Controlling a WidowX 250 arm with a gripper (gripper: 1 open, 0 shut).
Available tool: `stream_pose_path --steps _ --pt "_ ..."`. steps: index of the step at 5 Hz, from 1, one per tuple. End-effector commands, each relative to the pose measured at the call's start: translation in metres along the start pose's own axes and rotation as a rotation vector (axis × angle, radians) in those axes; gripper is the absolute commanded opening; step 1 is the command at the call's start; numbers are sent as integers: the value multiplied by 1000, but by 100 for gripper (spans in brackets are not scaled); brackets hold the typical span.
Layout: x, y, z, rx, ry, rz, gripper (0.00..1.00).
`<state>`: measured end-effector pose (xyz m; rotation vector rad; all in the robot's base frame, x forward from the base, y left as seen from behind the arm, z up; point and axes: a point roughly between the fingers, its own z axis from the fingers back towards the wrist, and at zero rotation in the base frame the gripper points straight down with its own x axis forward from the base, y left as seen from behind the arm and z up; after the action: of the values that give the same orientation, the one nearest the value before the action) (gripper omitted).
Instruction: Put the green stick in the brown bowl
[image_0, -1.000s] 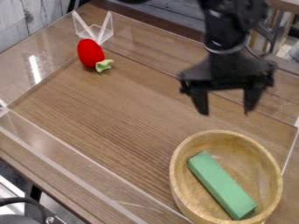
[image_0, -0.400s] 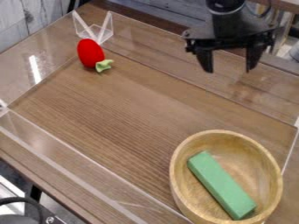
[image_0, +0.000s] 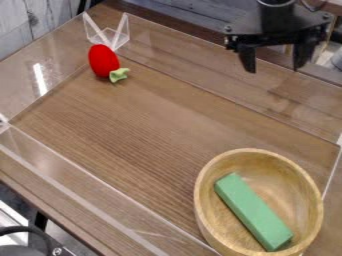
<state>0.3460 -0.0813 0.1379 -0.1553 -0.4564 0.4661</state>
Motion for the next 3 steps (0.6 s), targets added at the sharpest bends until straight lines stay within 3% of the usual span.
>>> stream_pose_path --steps 1,3 --pt "11 -23 11 -42 -58 -2 100" --pt "-4 -49 -3 -88 -45 -102 100"
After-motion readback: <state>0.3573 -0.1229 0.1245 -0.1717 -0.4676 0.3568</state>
